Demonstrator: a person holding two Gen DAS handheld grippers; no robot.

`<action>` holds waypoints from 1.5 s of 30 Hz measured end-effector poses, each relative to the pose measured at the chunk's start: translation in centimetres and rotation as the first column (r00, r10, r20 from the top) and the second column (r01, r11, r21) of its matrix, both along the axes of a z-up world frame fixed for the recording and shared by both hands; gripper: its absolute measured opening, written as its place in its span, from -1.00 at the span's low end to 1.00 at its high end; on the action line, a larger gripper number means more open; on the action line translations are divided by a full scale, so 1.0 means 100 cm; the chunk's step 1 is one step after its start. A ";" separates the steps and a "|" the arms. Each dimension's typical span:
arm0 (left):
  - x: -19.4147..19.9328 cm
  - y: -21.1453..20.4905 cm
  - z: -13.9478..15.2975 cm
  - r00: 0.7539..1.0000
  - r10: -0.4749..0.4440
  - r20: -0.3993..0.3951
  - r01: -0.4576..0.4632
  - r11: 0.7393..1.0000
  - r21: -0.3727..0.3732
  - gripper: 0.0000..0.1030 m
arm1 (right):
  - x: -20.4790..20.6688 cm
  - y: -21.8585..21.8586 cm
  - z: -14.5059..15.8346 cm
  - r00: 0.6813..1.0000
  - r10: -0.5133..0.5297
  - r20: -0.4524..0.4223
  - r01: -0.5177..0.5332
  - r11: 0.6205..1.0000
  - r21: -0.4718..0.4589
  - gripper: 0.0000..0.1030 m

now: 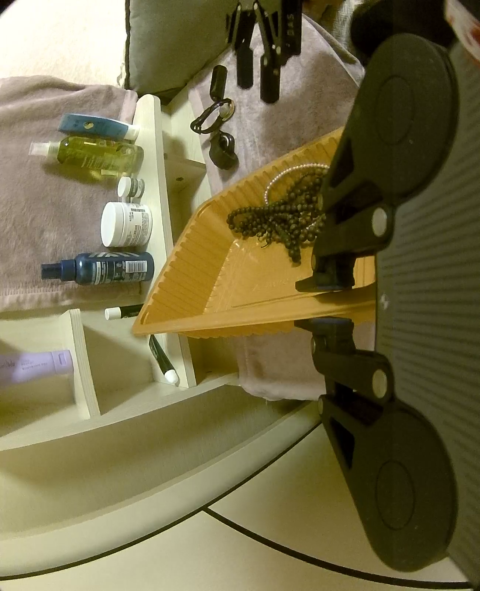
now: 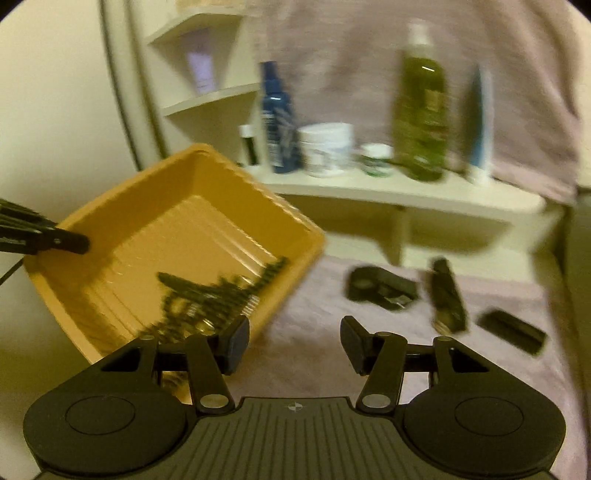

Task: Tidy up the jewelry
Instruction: 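Withdraw the open right tool back over the towel, then grasp the black hair clip on the towel with the right tool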

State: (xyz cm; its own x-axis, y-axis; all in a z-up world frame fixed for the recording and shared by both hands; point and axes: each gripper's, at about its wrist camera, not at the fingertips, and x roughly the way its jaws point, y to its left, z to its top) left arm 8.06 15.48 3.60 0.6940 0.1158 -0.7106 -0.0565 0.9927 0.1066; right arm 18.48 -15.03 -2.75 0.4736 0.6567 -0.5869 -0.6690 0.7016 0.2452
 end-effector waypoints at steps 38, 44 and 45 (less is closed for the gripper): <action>0.003 -0.001 0.000 1.000 0.016 -0.024 -0.016 1.000 0.015 -0.78 | 0.098 -0.027 -0.041 0.992 -0.067 0.107 0.086 0.980 -0.178 -0.15; 0.003 0.000 -0.001 0.999 0.021 -0.026 -0.020 1.000 0.015 -0.78 | 0.113 -0.017 -0.048 0.994 -0.046 0.098 0.066 0.975 -0.210 -0.31; 0.003 0.000 -0.001 0.999 0.021 -0.027 -0.021 1.000 0.015 -0.78 | 0.115 -0.015 -0.049 0.995 -0.040 0.097 0.060 0.975 -0.216 -0.32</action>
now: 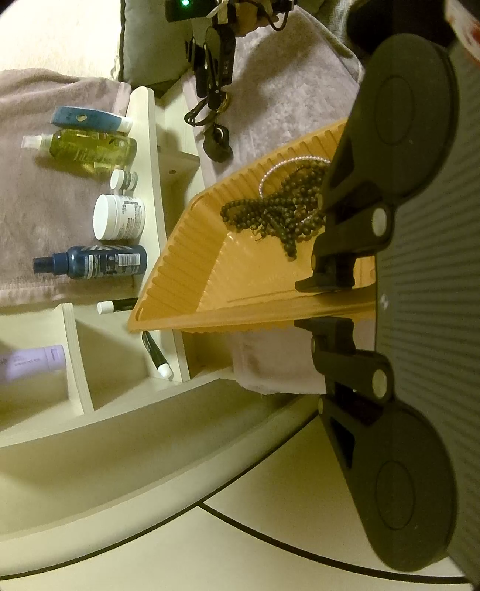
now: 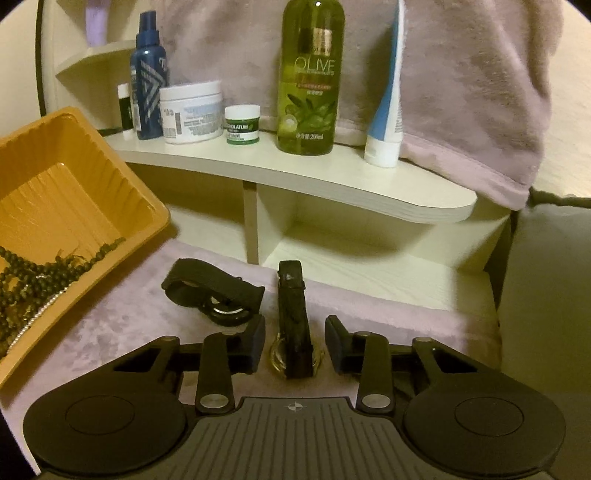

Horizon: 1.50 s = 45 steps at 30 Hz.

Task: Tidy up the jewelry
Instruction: 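Grasp the black hair clip on the towel with the right tool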

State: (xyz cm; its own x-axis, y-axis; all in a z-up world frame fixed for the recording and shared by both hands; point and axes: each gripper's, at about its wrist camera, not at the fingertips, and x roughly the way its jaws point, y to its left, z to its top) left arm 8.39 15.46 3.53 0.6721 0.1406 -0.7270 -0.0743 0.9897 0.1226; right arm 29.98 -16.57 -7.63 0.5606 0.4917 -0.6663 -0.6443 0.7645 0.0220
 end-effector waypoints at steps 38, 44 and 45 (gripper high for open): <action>0.000 -0.002 0.001 1.000 -0.008 0.012 0.008 1.000 -0.002 -0.78 | -0.064 0.004 0.051 1.000 -0.022 -0.020 0.024 0.997 0.074 -0.72; 0.000 -0.003 0.002 1.000 -0.011 0.012 0.011 1.000 -0.001 -0.78 | -0.071 0.015 0.063 1.000 0.005 -0.012 -0.004 0.995 0.097 -0.72; 0.000 -0.003 0.002 1.000 -0.011 0.012 0.011 1.000 -0.001 -0.78 | -0.072 0.017 0.065 1.000 0.012 -0.010 -0.011 0.995 0.100 -0.72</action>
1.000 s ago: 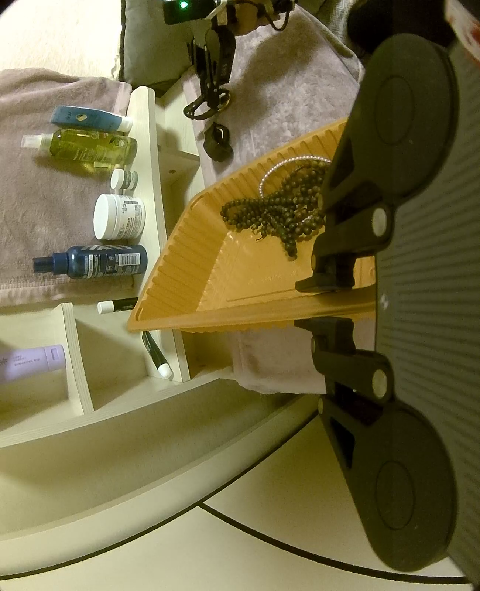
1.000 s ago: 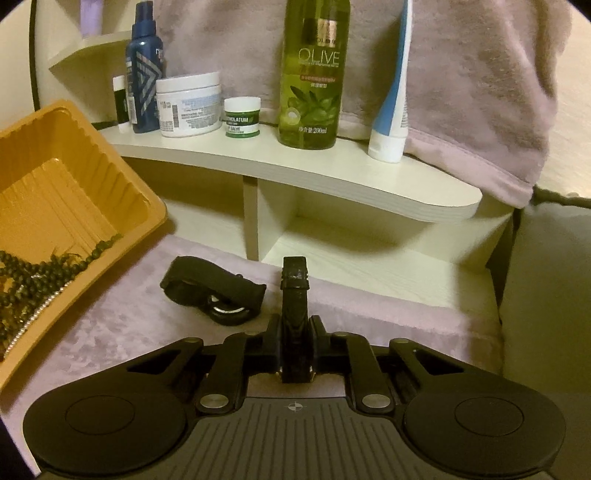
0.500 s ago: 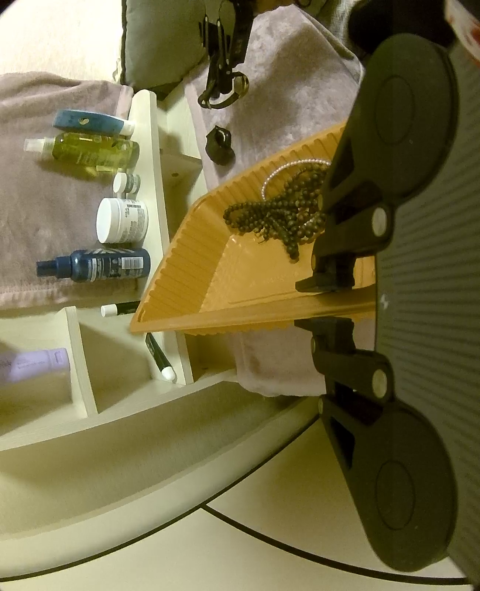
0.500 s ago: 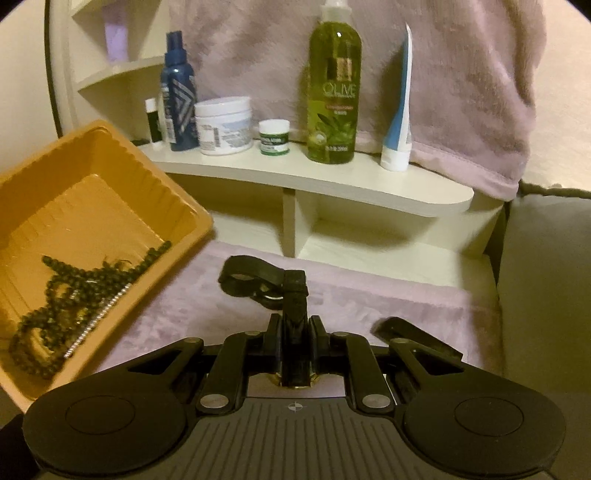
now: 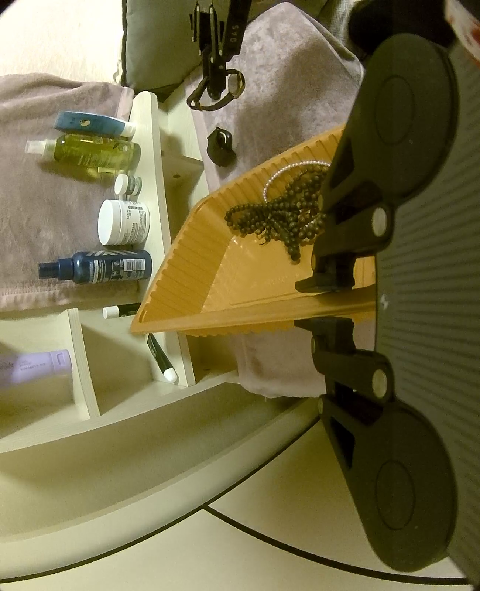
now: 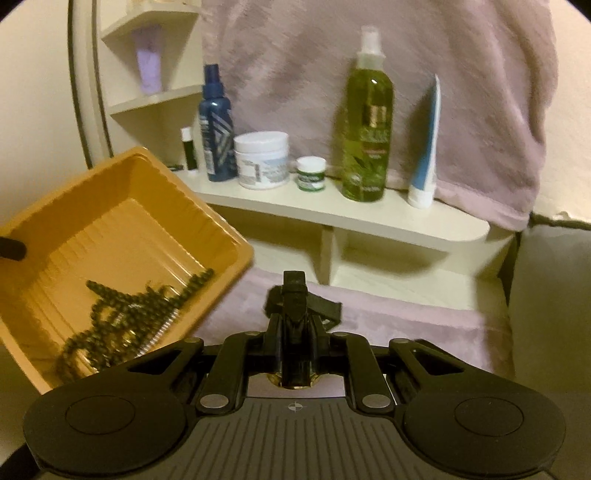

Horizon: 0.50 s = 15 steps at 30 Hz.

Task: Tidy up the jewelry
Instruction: 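Grasp the black hair clip on the towel with the right tool, then carry the black hair clip into the orange tray and open the right tool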

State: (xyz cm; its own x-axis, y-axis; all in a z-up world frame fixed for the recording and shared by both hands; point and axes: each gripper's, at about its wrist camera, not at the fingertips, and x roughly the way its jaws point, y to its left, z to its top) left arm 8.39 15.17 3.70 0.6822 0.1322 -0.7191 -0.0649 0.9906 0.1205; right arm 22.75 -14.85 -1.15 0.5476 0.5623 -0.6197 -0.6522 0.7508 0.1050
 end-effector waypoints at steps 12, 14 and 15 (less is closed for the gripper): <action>0.000 0.000 0.000 1.000 -0.001 0.002 0.001 1.000 -0.002 -0.78 | -0.008 0.030 0.007 0.998 0.070 0.003 -0.070 0.997 0.018 -0.72; 0.000 0.000 0.000 1.000 0.000 0.002 0.000 1.000 -0.002 -0.79 | -0.009 0.036 0.008 0.997 0.081 0.003 -0.081 0.997 0.022 -0.72; 0.000 -0.001 0.000 1.000 0.000 0.002 0.000 1.000 -0.001 -0.79 | -0.010 0.038 0.008 0.996 0.085 0.002 -0.085 0.996 0.024 -0.72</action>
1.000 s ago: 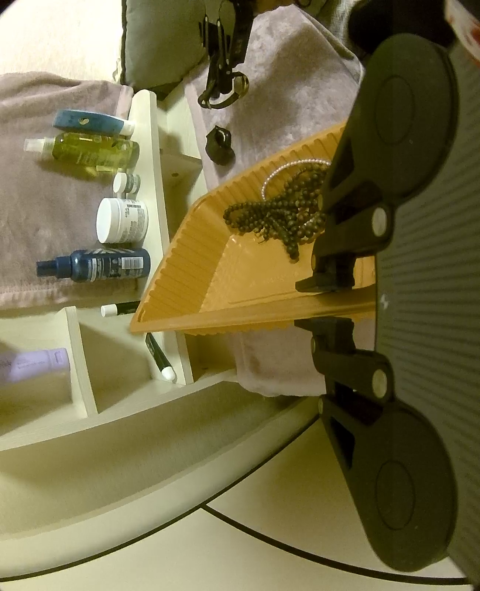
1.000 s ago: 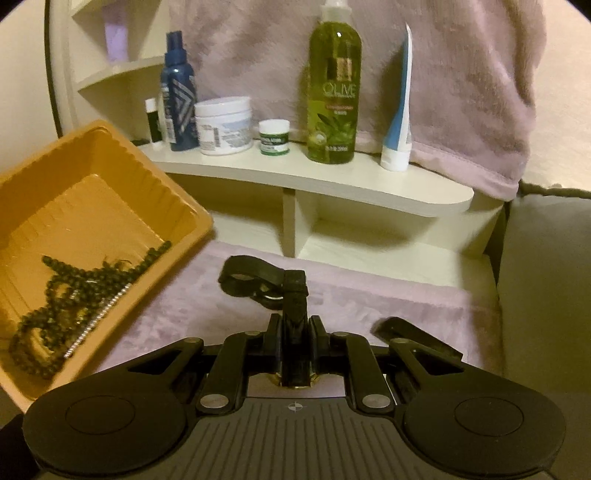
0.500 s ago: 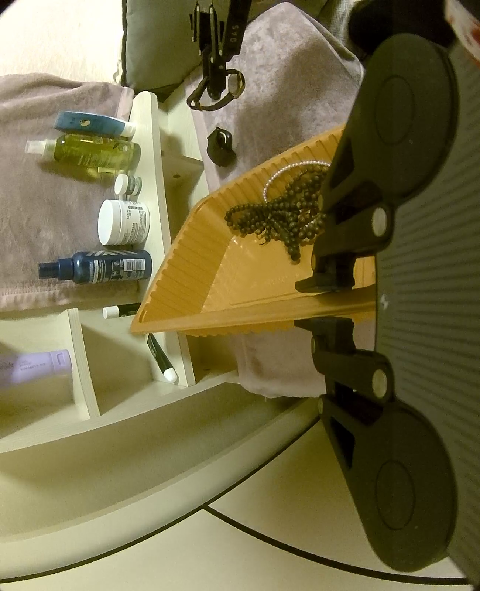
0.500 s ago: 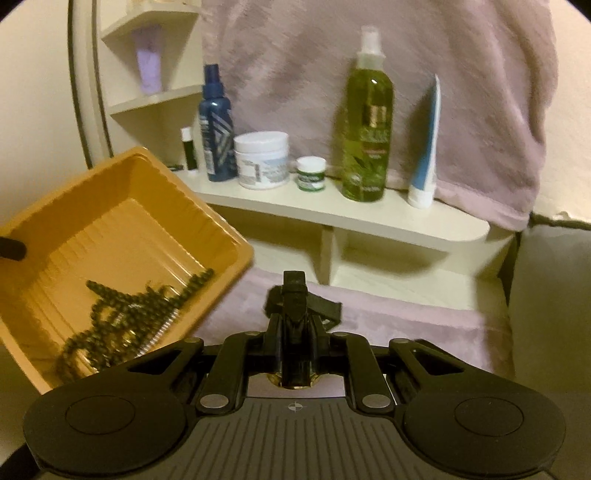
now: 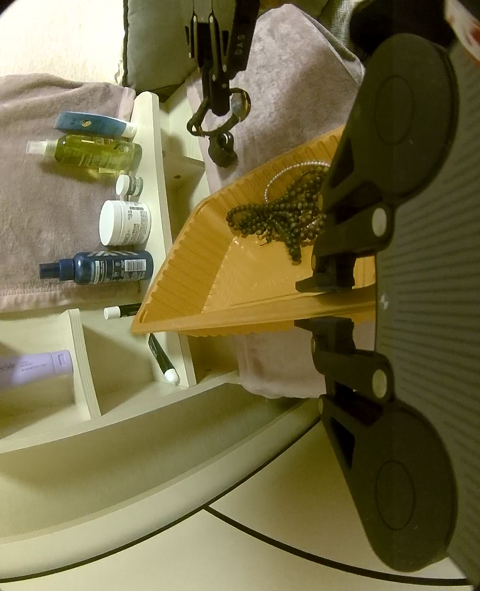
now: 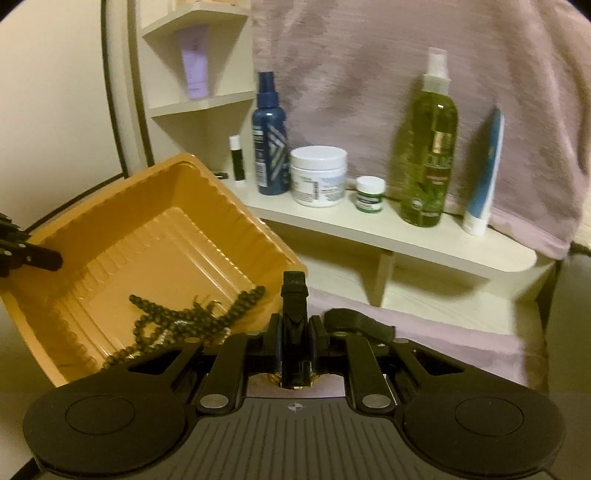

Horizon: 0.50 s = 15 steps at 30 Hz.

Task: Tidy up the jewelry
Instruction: 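Carry the black hair clip into the orange tray and open the right tool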

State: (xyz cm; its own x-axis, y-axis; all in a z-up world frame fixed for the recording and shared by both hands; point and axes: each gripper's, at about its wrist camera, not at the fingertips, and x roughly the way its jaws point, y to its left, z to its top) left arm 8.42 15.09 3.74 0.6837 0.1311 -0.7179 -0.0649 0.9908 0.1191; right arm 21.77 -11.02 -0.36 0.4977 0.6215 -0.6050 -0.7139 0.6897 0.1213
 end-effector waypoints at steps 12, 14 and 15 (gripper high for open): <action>0.001 0.000 0.000 1.000 -0.001 0.001 0.001 1.000 -0.001 -0.79 | -0.006 0.043 0.000 0.996 0.085 -0.038 -0.083 0.995 0.048 -0.72; 0.001 0.000 0.000 1.000 -0.001 0.001 0.001 1.000 -0.003 -0.79 | -0.006 0.054 0.000 0.993 0.104 -0.047 -0.101 0.993 0.063 -0.72; 0.001 0.000 0.000 1.000 -0.001 0.001 0.001 1.000 -0.002 -0.79 | -0.005 0.060 0.000 0.992 0.112 -0.052 -0.108 0.992 0.066 -0.72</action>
